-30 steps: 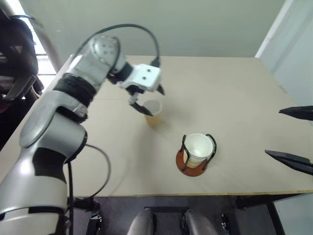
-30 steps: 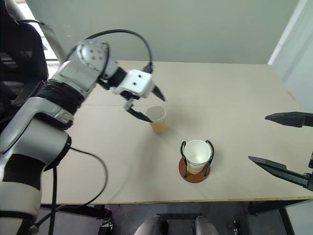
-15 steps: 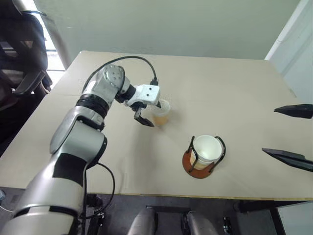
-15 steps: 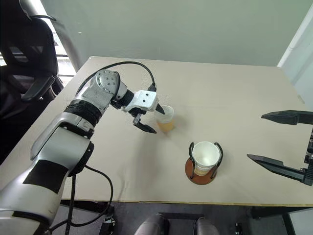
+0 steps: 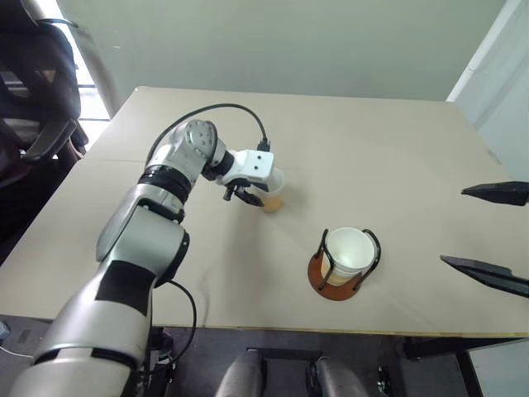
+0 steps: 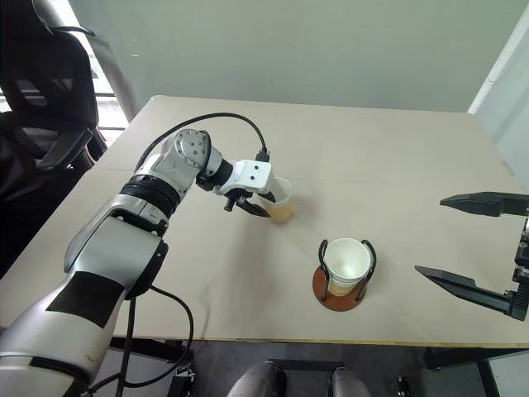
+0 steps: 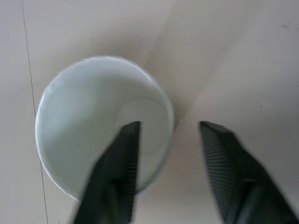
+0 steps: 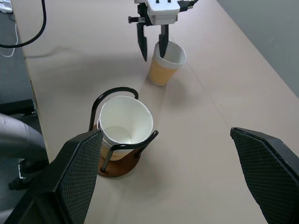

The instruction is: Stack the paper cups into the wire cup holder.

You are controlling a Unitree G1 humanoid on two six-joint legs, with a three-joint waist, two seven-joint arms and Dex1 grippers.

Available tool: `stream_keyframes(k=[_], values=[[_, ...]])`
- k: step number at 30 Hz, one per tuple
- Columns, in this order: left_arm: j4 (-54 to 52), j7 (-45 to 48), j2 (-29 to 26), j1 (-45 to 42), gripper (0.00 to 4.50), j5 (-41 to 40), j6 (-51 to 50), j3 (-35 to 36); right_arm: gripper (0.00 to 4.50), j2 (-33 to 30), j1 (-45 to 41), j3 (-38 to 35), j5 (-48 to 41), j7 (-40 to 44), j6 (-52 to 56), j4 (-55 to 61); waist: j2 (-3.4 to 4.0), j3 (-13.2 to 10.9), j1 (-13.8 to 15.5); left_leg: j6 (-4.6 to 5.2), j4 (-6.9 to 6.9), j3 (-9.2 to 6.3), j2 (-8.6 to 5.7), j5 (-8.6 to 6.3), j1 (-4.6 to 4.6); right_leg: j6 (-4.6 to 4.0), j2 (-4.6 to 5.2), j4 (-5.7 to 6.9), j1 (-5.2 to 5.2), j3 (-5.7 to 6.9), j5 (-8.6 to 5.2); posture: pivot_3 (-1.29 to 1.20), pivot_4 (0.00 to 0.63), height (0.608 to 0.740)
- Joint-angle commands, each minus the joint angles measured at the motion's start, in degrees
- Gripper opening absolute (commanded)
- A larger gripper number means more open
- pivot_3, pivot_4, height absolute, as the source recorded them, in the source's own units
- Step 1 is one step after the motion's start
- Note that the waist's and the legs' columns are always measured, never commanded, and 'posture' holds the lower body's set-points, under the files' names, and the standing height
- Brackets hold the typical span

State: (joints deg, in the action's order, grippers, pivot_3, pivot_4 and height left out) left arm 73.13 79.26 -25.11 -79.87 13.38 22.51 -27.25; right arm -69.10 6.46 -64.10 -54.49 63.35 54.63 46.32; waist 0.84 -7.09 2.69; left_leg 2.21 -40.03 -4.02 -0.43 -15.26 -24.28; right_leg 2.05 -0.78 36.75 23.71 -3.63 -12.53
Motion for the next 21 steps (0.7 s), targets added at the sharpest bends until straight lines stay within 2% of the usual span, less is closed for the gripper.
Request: stream_keyframes(k=[1,3,10,13,16,21], values=[[-0.1,0.0,0.1,-0.5,0.83,1.0,0.2,1.8,4.50,-0.5,-0.6,-1.2,0.2,-0.4,-0.3,-0.4,0.00,0.0,0.0,0.00,0.00,0.00,0.00,0.00,0.00,0.00,0.01,0.00,0.00,-0.01,0.00,0.00,0.150,0.740],[-0.1,0.0,0.1,-0.4,0.06,1.4,0.3,2.1,4.50,-0.4,-0.5,-1.0,0.7,-0.2,-0.7,-0.7,0.00,0.0,0.0,0.00,0.00,0.01,0.00,0.00,0.00,0.01,0.01,0.00,0.00,-0.03,-0.01,0.00,0.150,0.740],[-0.2,1.4,-0.7,0.0,0.02,2.1,0.5,3.3,4.50,-0.3,-0.2,-0.7,2.2,1.3,-2.0,-1.8,0.00,0.0,0.0,0.00,0.00,0.02,-0.01,0.00,0.01,0.03,0.01,0.00,0.00,-0.05,-0.02,0.00,0.150,0.740],[-1.7,8.0,-1.0,-1.7,0.02,-1.6,0.4,6.5,4.50,-0.3,0.1,-1.5,3.2,2.8,-2.4,-2.7,0.00,0.0,0.0,0.01,0.00,0.02,0.00,0.01,0.01,0.03,0.00,0.01,0.01,-0.06,-0.02,0.00,0.150,0.740],[-7.6,13.0,-0.8,-4.6,0.02,-15.6,-7.3,7.2,4.50,-0.1,0.6,-3.9,2.0,5.4,-1.4,-3.2,-0.01,0.0,0.1,0.03,0.00,0.01,0.00,0.02,-0.03,0.04,-0.01,0.00,0.02,-0.06,-0.02,0.00,0.150,0.740],[-35.9,13.2,-11.5,-3.5,0.02,-44.1,-18.5,-7.2,4.50,1.6,7.7,-12.7,7.2,13.8,-0.7,-5.6,-0.04,0.0,-0.1,-0.03,-0.01,0.05,-0.01,0.09,-0.19,0.08,0.02,-0.15,0.07,-0.07,0.00,0.00,0.150,0.740]])
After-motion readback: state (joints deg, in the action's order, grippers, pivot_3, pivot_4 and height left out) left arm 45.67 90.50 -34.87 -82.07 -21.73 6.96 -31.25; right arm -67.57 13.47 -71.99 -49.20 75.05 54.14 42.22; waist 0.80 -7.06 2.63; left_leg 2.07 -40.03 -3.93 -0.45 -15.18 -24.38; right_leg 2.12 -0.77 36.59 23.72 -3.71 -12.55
